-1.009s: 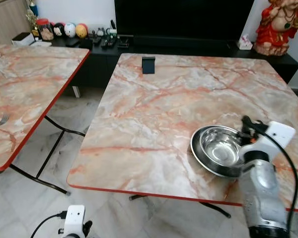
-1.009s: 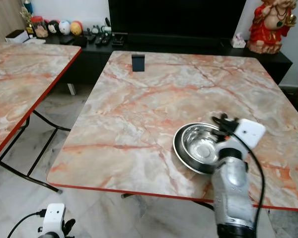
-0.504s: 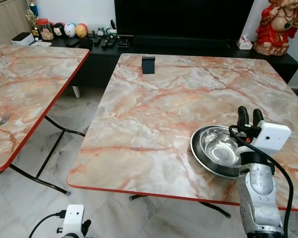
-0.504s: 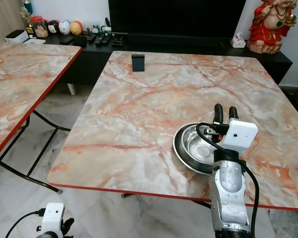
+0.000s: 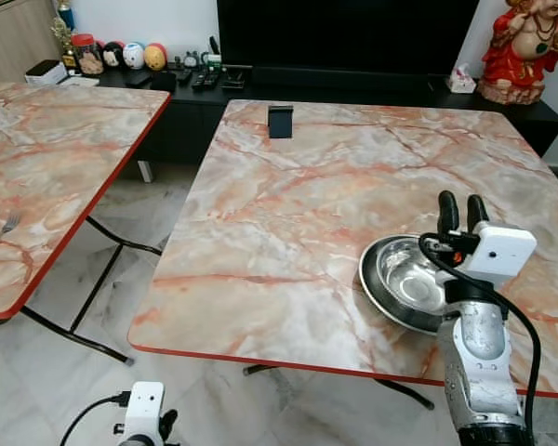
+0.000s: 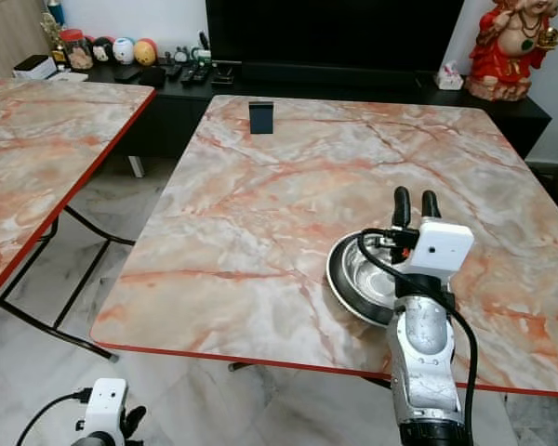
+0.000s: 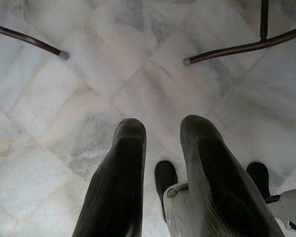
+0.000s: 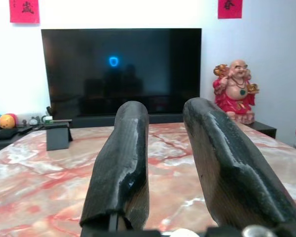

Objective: Setting the table

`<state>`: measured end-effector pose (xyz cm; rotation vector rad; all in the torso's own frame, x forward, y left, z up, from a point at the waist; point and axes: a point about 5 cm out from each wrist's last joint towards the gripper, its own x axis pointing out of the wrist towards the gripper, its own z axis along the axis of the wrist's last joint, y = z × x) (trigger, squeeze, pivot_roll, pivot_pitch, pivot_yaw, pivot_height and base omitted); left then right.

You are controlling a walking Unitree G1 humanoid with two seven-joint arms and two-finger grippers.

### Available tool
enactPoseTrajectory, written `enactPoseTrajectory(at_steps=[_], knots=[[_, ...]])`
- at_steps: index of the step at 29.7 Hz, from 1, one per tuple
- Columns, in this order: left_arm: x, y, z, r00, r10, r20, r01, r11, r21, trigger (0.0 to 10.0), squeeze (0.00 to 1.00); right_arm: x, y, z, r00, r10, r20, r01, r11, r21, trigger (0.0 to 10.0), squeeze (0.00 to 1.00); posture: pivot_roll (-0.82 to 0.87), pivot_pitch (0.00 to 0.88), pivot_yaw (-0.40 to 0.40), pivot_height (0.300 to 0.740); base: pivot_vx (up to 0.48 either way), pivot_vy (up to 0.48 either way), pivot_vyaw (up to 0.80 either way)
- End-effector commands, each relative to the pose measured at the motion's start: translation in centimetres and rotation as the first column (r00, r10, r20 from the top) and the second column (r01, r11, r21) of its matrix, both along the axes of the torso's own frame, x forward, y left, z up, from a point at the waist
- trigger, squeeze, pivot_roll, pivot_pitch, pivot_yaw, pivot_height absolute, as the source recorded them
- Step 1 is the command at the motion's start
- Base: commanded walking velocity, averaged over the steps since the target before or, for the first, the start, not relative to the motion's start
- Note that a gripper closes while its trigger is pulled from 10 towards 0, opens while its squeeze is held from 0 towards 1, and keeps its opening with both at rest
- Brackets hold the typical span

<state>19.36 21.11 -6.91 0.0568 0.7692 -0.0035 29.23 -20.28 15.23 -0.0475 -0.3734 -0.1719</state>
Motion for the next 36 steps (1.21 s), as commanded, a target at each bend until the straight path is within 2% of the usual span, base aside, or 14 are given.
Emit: enactPoseTrajectory(at_steps=[1,13,36], knots=[[-0.74,-0.04,-0.47,0.999,-0.012,-0.040,0.012,1.000,0.002,10.0,0.00,0.23,0.60,-0.07,1.000,0.023,0.000,-0.023,1.000,-0.019,10.0,0.00,0.01,0.000,-0.025,0.724,0.000,0.277,0.00],[-0.54,0.26,-0.30,1.000,0.009,-0.026,-0.008,1.000,0.021,10.0,0.00,0.22,0.42,0.18,1.000,0.022,0.007,-0.022,0.999,-0.035,10.0,0.00,0.01,0.000,-0.024,0.724,0.000,0.456,0.00],[-0.56,0.50,-0.24,1.000,0.026,-0.017,-0.025,0.999,0.025,10.0,0.00,0.51,1.07,-0.01,0.999,0.034,-0.003,-0.034,0.999,-0.022,10.0,0.00,0.02,0.000,-0.027,0.724,0.000,0.480,0.00]])
